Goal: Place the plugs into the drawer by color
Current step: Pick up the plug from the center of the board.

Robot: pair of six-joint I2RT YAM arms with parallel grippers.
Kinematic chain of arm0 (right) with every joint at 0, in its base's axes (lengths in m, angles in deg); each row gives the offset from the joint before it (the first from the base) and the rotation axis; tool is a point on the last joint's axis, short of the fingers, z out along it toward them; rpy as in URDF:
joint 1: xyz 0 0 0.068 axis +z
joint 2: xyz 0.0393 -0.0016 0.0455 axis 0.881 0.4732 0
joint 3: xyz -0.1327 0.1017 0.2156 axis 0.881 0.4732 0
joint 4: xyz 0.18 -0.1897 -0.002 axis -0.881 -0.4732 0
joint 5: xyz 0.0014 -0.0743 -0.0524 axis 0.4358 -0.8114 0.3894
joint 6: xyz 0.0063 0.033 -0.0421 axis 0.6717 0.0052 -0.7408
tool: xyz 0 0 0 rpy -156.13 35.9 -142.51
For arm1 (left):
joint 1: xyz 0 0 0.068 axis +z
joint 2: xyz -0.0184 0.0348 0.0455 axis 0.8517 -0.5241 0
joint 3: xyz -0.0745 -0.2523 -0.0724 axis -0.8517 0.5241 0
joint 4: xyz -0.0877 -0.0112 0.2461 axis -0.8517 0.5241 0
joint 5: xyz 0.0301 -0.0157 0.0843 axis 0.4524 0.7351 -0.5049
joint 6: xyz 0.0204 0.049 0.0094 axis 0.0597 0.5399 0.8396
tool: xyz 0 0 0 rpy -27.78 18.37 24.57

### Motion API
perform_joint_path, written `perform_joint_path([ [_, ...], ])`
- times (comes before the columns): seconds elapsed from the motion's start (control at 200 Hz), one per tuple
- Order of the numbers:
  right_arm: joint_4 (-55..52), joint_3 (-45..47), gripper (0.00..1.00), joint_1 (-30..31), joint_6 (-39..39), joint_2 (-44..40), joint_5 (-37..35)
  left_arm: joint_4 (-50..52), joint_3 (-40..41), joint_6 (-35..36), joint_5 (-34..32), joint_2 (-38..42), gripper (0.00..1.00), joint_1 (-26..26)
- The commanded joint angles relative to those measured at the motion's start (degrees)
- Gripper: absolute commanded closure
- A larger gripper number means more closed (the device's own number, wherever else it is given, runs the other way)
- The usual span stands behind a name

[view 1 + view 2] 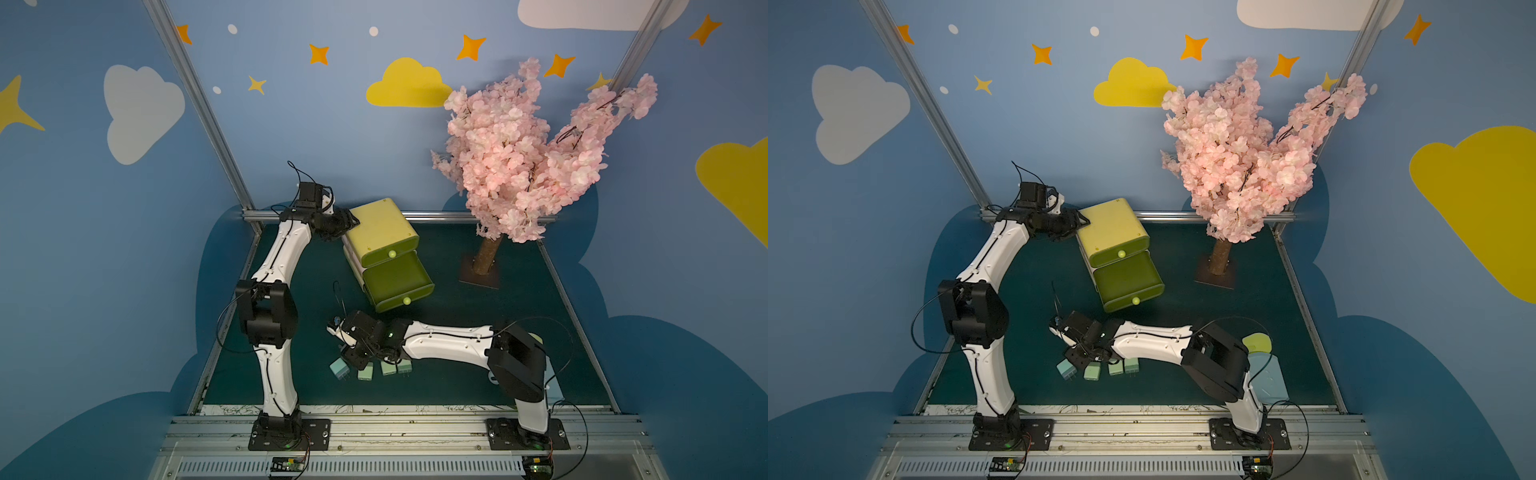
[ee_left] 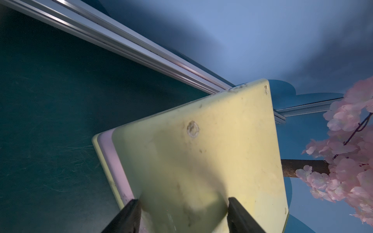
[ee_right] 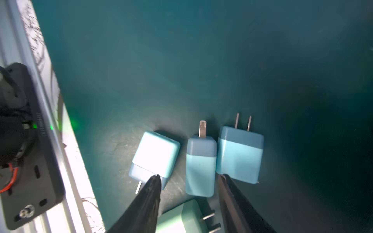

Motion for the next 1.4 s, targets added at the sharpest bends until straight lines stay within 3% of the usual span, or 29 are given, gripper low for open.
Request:
perform_joint_path([
  [0.0, -3.31, -2.37, 0.49, 0.1, -0.55, 1.6, -0.88, 4.72, 0.45, 1.29, -1.06, -1.03, 0.31, 0.21],
  [0.355, -5.3, -5.98, 0.52, 0.02, -0.43, 6.24, -0.6, 4.61, 0.68, 1.22, -1.08, -0.92, 0.31, 0.2],
  [0.626, -6.84, -7.48, 0.65, -0.19, 0.34, 7.19, -1.67, 4.44, 0.71, 1.03, -0.99, -1.06, 0.31, 0.16],
  [0.866, -8.6, -7.23, 0.73, -0.45, 1.63, 3.84, -2.49, 4.35, 0.63, 1.03, -0.73, -1.1, 0.31, 0.37],
  [1.011, -11.19, -6.86, 0.74, -0.83, 3.25, -3.0, -5.23, 4.35, 0.64, 0.97, -0.84, -1.09, 0.31, 0.4],
  [1.392, -12.81, -6.39, 0.8, -15.46, 10.21, -14.75, -7.09, 4.17, 0.79, 0.76, -0.77, -1.1, 0.31, 0.43],
])
